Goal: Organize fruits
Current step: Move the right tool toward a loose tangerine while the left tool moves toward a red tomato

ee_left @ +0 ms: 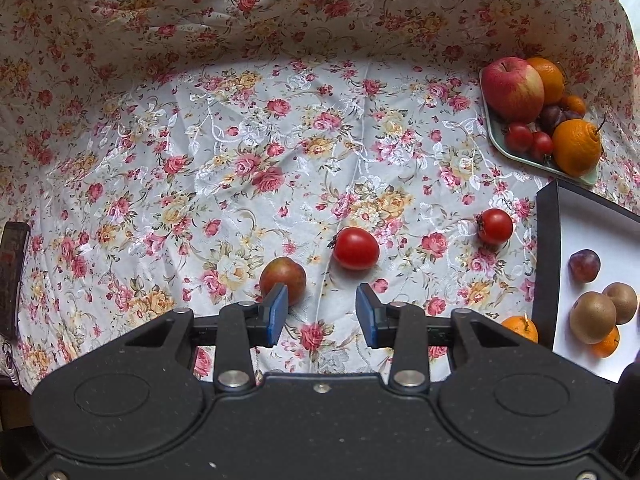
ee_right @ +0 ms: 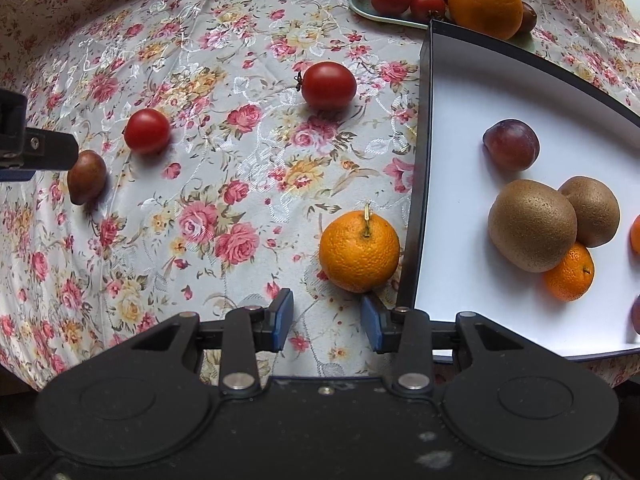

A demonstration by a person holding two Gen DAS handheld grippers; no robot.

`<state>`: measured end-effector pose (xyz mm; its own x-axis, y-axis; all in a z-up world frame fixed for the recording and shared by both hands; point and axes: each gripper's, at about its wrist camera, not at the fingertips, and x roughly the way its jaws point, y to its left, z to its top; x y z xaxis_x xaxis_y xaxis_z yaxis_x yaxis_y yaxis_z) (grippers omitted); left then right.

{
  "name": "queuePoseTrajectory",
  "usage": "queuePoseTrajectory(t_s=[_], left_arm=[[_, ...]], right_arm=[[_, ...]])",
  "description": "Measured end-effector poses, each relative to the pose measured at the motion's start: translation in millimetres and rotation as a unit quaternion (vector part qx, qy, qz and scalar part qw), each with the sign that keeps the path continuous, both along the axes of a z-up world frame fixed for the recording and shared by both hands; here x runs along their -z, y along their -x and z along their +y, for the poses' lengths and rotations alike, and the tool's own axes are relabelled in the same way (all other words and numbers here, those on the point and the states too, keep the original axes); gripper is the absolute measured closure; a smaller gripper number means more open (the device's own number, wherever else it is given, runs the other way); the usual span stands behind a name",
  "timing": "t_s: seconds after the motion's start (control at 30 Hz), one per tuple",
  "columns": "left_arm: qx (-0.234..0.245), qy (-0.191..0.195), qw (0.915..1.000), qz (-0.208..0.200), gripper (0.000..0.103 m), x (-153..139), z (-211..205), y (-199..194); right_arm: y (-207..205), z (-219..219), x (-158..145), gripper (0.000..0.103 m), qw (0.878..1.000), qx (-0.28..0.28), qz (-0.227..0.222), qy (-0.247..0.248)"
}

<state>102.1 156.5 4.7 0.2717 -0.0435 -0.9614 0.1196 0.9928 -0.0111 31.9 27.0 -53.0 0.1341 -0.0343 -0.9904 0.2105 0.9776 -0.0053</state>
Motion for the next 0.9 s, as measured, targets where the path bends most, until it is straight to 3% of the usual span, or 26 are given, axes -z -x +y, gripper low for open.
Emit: queuePoseTrajectory(t_s=[0.7,0.9], left_arm=[[-0.011,0.006,0.9999,0.001,0.055,0.2,17.4,-0.2],[-0.013,0.008,0.9999,0.004,0.055,0.4,19.7,-1.0]], right_arm=[[-32.8,-11.7,-1.9,0.065,0.992,0.108,-0.046,0.042],[-39.4,-3.7,-0.8,0.064,0.992,0.086,-0.063,0.072]])
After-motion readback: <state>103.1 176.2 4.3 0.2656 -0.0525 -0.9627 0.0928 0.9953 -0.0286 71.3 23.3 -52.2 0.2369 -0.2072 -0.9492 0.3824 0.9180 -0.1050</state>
